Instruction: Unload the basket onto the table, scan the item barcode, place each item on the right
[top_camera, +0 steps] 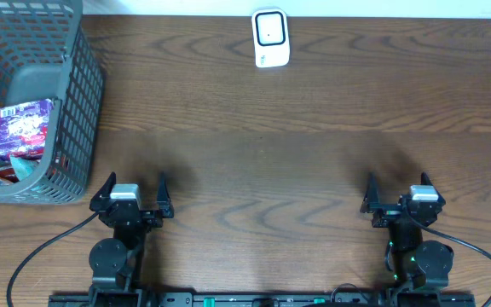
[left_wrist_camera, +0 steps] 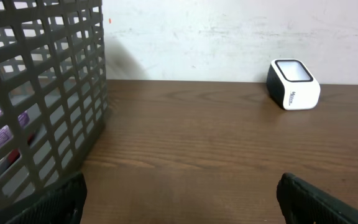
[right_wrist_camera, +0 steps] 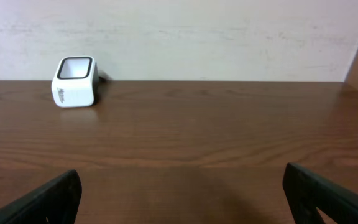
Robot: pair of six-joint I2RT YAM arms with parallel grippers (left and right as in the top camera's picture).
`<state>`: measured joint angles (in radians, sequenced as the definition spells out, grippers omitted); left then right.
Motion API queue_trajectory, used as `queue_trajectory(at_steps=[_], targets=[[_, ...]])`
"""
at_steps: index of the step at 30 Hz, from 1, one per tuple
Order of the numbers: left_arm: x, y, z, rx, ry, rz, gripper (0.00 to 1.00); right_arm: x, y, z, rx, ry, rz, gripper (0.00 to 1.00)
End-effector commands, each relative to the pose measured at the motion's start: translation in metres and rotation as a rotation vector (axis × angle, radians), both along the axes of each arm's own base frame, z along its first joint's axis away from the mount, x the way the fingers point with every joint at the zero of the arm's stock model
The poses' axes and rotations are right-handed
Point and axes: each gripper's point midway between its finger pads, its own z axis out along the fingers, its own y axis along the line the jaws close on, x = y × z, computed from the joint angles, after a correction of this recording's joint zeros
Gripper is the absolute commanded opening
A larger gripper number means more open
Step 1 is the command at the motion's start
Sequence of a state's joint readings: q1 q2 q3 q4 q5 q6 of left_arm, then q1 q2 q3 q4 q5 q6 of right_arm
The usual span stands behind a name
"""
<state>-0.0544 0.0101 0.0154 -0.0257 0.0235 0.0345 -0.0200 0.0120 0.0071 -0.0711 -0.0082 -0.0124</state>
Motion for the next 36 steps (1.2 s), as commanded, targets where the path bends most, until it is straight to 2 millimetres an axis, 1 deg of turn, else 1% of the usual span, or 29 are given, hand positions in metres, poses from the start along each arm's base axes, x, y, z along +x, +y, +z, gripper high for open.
queue_trajectory(at_steps=[1,2,4,5,6,7,8,9,10,11,12,14,15,16,18,19,20,21,22,23,24,25,27,28,30,32,34,35,36], targets=[[0.000,0.005,-0.008,0.019,0.022,0.028,0.98,0.000,0.002,-0.001,-0.011,0.000,0.007,0.99],[0.000,0.002,-0.005,0.009,0.007,0.014,0.98,0.000,0.002,0.000,-0.011,0.000,0.008,0.99],[0.001,-0.010,0.022,-0.002,-0.101,-0.055,0.98,0.000,0.002,-0.001,-0.011,0.000,0.007,0.99],[0.001,-0.011,0.032,-0.004,-0.143,-0.061,0.98,0.000,0.002,-0.001,-0.011,0.000,0.007,0.99],[-0.002,-0.015,0.056,-0.006,-0.239,-0.087,0.98,0.000,0.002,-0.001,-0.011,0.000,0.007,0.99],[-0.014,-0.027,0.101,0.000,-0.429,-0.158,0.98,0.000,0.002,0.000,-0.011,0.000,0.007,0.99],[-0.031,-0.037,0.135,0.016,-0.586,-0.222,0.98,0.000,0.002,-0.001,-0.011,0.000,0.007,0.99],[-0.043,-0.038,0.156,0.024,-0.681,-0.233,0.98,0.000,0.002,0.000,-0.011,0.000,0.007,0.99],[-0.054,-0.038,0.179,0.035,-0.757,-0.229,0.98,0.000,0.002,-0.001,-0.011,0.000,0.007,0.99],[-0.057,-0.037,0.194,0.042,-0.775,-0.226,0.98,0.000,0.002,-0.001,-0.011,0.000,0.007,0.99],[-0.050,-0.036,0.223,0.041,-0.734,-0.219,0.98,0.000,0.002,-0.001,-0.011,0.000,0.008,0.99],[-0.030,-0.041,0.242,0.044,-0.595,-0.241,0.98,0.000,0.002,-0.001,-0.011,0.000,0.007,0.99],[-0.015,-0.058,0.246,0.129,-0.467,-0.332,0.98,0.000,0.002,-0.001,-0.011,0.000,0.007,0.99],[-0.009,-0.072,0.251,0.187,-0.417,-0.414,0.97,0.000,0.002,-0.001,-0.011,0.000,0.007,0.99],[0.003,-0.110,0.257,0.179,-0.291,-0.678,0.98,0.000,0.002,-0.001,-0.011,0.000,0.007,0.99],[0.015,-0.111,0.252,0.166,-0.249,-0.689,0.98,0.000,0.002,-0.001,-0.011,0.000,0.007,0.99],[0.033,-0.112,0.252,0.168,-0.253,-0.683,0.97,0.000,0.002,0.000,-0.011,0.000,0.007,0.99],[0.059,-0.098,0.255,0.128,-0.232,-0.578,0.98,0.000,0.002,-0.001,-0.011,0.000,0.007,0.99],[0.079,-0.079,0.262,0.069,-0.197,-0.453,0.97,0.000,0.002,-0.001,-0.011,0.000,0.007,0.99],[0.098,-0.065,0.273,0.045,-0.155,-0.373,0.98,0.000,0.002,-0.001,-0.011,0.000,0.007,0.99],[0.110,-0.056,0.282,0.041,-0.118,-0.341,0.98,0.000,0.002,-0.001,-0.011,0.000,0.008,0.99],[0.127,-0.042,0.293,0.031,-0.047,-0.301,0.98,0.000,0.002,-0.001,-0.011,0.000,0.007,0.99],[0.149,-0.016,0.303,0.009,0.066,-0.238,0.97,0.000,0.002,-0.001,-0.011,0.000,0.007,0.99],[0.162,0.005,0.308,-0.015,0.140,-0.188,0.98,0.000,0.002,-0.001,-0.011,0.000,0.007,0.99],[0.180,0.034,0.316,-0.051,0.214,-0.144,0.98,0.000,0.002,0.000,-0.011,0.000,0.007,0.99],[0.192,0.047,0.320,-0.072,0.221,-0.152,0.98,0.000,0.002,-0.001,-0.011,0.000,0.007,0.99],[0.205,0.065,0.318,-0.068,0.206,-0.120,0.98,0.000,0.002,0.000,-0.011,0.000,0.007,0.99],[0.208,0.077,0.318,-0.095,0.201,-0.084,0.98,0.000,0.002,-0.001,-0.011,0.000,0.007,0.99],[0.209,0.096,0.317,-0.162,0.200,0.009,0.98,0.000,0.002,-0.001,-0.011,0.000,0.007,0.99]])
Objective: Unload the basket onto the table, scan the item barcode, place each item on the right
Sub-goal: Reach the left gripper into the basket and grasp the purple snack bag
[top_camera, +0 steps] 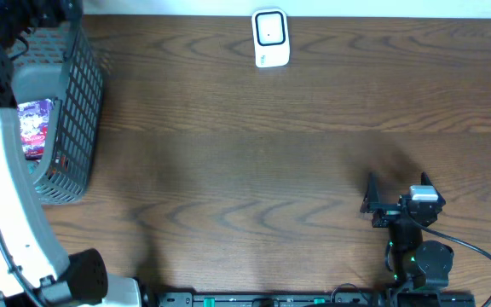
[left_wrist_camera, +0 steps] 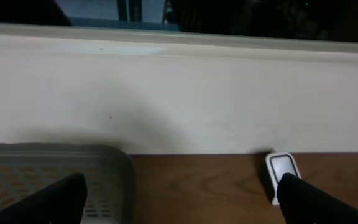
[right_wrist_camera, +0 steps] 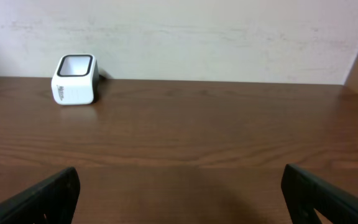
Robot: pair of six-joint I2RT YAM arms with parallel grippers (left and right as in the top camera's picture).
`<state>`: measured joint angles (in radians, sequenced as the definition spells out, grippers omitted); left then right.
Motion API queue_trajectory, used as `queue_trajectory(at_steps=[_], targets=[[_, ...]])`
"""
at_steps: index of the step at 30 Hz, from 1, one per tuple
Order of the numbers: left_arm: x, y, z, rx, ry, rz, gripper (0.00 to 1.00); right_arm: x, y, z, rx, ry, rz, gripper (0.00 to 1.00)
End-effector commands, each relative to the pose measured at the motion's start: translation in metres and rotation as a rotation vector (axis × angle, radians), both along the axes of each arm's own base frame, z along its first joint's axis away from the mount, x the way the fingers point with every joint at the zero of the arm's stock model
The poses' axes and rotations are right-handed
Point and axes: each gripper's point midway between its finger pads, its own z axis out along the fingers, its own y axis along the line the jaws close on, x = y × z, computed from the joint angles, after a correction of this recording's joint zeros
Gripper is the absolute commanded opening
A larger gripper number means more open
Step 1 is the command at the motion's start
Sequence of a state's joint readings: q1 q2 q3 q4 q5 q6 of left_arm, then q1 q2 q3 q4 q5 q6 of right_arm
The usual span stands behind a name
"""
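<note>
The white barcode scanner [top_camera: 271,38] stands at the table's far edge, seen also as the scanner [left_wrist_camera: 283,171] and the scanner [right_wrist_camera: 75,79] in the wrist views. A purple snack packet [top_camera: 34,128] lies in the grey mesh basket [top_camera: 79,94] at the far left. My left gripper [top_camera: 24,21] is raised over the basket's far end; in its own view the left gripper [left_wrist_camera: 180,185] is open and holds nothing, with the basket rim [left_wrist_camera: 55,158] below. My right gripper [top_camera: 396,189] rests open near the front edge, shown again as the right gripper [right_wrist_camera: 179,186].
The left arm's white link [top_camera: 2,196] runs along the table's left side, partly over the basket. A pale wall [left_wrist_camera: 179,99] stands behind the table. Bare brown tabletop [top_camera: 254,162] lies between basket, scanner and right arm.
My left arm has left its rest place at the front left and now reaches high over the basket's far end, gripper still open. The right arm, scanner and packet have not moved.
</note>
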<state>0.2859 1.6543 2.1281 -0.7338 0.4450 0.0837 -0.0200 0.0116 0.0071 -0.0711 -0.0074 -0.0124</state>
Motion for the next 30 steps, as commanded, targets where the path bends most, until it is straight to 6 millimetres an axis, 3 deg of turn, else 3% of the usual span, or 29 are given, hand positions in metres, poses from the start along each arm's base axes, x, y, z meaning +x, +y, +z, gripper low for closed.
queue_trajectory(at_steps=[1,2,6,9,13,14,19,23,30], targets=[[-0.002,0.059,0.004,-0.156,-0.006,0.280,0.97,0.000,0.002,-0.001,-0.011,0.000,0.008,0.99],[-0.008,0.084,0.004,-0.185,-0.012,0.384,0.98,0.000,0.002,-0.001,-0.011,0.000,0.008,0.99],[-0.026,0.137,0.004,-0.216,-0.035,0.557,0.98,0.000,0.002,-0.001,-0.011,0.000,0.008,0.99],[-0.029,0.160,-0.005,-0.215,-0.025,0.665,0.98,0.000,0.002,-0.001,-0.011,0.000,0.008,0.99],[-0.027,0.196,-0.038,-0.184,0.037,0.845,0.98,0.000,0.002,-0.001,-0.011,0.001,0.008,0.99],[-0.025,0.210,-0.058,-0.205,0.071,0.931,0.98,0.000,0.002,-0.001,-0.011,0.000,0.008,0.99],[0.000,0.225,-0.139,-0.212,0.266,0.952,0.98,0.000,0.002,-0.001,-0.011,0.001,0.008,0.99],[0.006,0.228,-0.189,-0.163,0.416,0.926,0.98,0.000,0.002,-0.001,-0.011,0.000,0.008,0.99],[0.011,0.231,-0.214,-0.200,0.461,0.949,0.98,0.000,0.002,-0.001,-0.011,0.001,0.008,0.99]])
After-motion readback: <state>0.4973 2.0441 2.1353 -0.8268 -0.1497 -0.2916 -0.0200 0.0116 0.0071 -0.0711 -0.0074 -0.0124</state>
